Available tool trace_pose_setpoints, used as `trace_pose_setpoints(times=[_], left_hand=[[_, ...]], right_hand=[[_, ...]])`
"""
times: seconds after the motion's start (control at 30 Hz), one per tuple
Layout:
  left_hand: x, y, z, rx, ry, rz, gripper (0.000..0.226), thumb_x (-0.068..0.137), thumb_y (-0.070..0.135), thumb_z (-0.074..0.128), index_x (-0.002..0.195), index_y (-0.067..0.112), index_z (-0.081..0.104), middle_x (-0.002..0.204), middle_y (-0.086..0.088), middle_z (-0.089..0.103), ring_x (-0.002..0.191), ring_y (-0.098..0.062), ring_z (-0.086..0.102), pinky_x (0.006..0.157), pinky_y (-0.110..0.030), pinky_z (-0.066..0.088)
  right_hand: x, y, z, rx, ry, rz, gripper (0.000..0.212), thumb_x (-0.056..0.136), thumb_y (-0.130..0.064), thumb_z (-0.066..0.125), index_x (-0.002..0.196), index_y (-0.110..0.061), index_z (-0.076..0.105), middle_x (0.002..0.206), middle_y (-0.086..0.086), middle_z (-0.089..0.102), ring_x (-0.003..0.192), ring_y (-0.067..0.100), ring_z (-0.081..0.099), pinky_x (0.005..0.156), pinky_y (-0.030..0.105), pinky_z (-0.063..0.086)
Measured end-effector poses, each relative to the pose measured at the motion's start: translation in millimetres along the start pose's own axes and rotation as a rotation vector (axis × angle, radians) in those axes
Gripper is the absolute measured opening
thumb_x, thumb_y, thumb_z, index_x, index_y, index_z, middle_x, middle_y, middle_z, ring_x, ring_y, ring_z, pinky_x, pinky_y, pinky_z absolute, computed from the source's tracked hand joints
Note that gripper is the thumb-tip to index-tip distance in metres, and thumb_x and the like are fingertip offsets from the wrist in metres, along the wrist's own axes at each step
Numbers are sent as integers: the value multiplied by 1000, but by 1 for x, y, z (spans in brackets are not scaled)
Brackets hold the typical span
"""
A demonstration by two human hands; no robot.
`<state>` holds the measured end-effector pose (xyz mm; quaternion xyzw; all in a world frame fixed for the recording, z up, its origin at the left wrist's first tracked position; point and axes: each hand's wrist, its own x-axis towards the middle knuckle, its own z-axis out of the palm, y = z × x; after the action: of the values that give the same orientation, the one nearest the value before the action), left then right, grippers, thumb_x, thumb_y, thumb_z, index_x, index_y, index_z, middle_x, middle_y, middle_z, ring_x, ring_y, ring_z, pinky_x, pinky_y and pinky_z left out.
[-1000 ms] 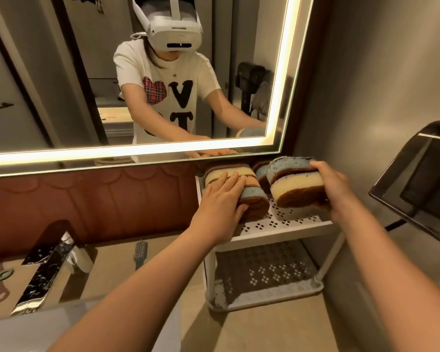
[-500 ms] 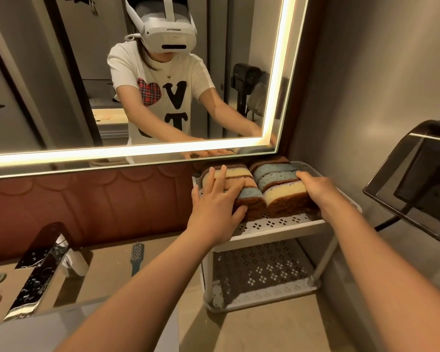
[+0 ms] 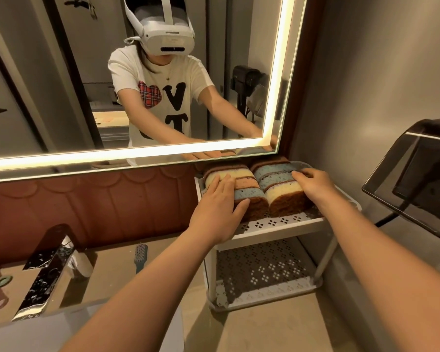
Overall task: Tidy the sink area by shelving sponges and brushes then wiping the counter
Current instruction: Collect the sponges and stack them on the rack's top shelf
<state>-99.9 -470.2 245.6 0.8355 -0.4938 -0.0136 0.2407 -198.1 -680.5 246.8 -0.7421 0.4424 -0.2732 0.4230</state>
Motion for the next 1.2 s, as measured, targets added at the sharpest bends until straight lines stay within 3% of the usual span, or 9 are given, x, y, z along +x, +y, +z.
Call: trace_pose_setpoints(times=[0.17, 0.3, 0.43, 0.53, 0.67, 0.77, 0.9, 1.07, 1.2], left_hand=[[3, 1, -2, 102, -40, -27, 62, 97, 47, 29, 149, 18, 12, 159, -3, 5, 146, -20, -1, 117, -40, 1], [1, 6, -7, 72, -61, -55, 63, 96, 50, 28, 149, 21, 10, 159, -2, -4, 146, -18, -5, 116, -45, -4], [-8, 14, -24, -40, 15, 32, 55, 97, 42, 32, 147, 19, 22, 158, -2, 14, 146, -16, 7, 117, -40, 3], [-23, 18, -46, -96, 19, 101, 47, 98, 35, 38, 141, 17, 36, 147, -4, 40, 136, -20, 34, 113, -39, 25], [-51, 3, -77, -185, -70, 83, 35, 96, 33, 41, 124, 18, 55, 123, -1, 61, 107, -14, 59, 94, -34, 48], [-72, -19, -95, -158, -173, 47, 32, 95, 36, 43, 116, 17, 61, 112, 1, 65, 101, -11, 60, 92, -33, 49], [-114, -59, -112, -117, -301, -38, 33, 96, 38, 42, 117, 19, 58, 113, 4, 62, 103, -9, 57, 92, -26, 47], [-167, -115, -119, -108, -375, -172, 36, 96, 41, 41, 119, 18, 57, 119, 2, 60, 108, -14, 56, 96, -34, 45], [-213, -162, -119, -154, -398, -294, 37, 96, 41, 40, 123, 21, 54, 123, 3, 57, 106, -10, 52, 93, -27, 43]], right_hand=[[-5, -2, -1, -124, 126, -64, 48, 86, -42, 58, 124, -13, 55, 123, 13, 59, 113, 32, 53, 95, 44, 45], [-16, -8, -4, -350, 316, -253, 36, 87, -41, 56, 112, -15, 62, 110, 11, 64, 106, 33, 52, 86, 40, 45], [-35, -21, 1, -390, 335, -450, 26, 90, -35, 54, 99, -14, 66, 104, 10, 63, 102, 31, 48, 81, 35, 37], [-55, -38, 9, -318, 234, -548, 22, 90, -33, 54, 93, -14, 66, 94, 5, 64, 94, 27, 53, 77, 36, 41], [-96, -63, 25, -222, 33, -627, 14, 90, -30, 57, 90, -19, 65, 82, -3, 64, 77, 14, 56, 63, 25, 41], [-127, -78, 41, -207, -106, -644, 10, 89, -30, 58, 88, -23, 64, 77, -9, 60, 75, 4, 54, 61, 18, 39], [-167, -89, 77, -221, -292, -654, 14, 88, -33, 58, 91, -23, 67, 81, -6, 63, 77, 9, 59, 68, 25, 51], [-209, -93, 128, -317, -517, -683, 15, 88, -34, 58, 93, -24, 68, 78, -12, 63, 76, 6, 59, 70, 25, 50], [-241, -92, 179, -358, -699, -655, 13, 89, -29, 58, 93, -22, 67, 82, -6, 65, 78, 9, 60, 72, 28, 51]])
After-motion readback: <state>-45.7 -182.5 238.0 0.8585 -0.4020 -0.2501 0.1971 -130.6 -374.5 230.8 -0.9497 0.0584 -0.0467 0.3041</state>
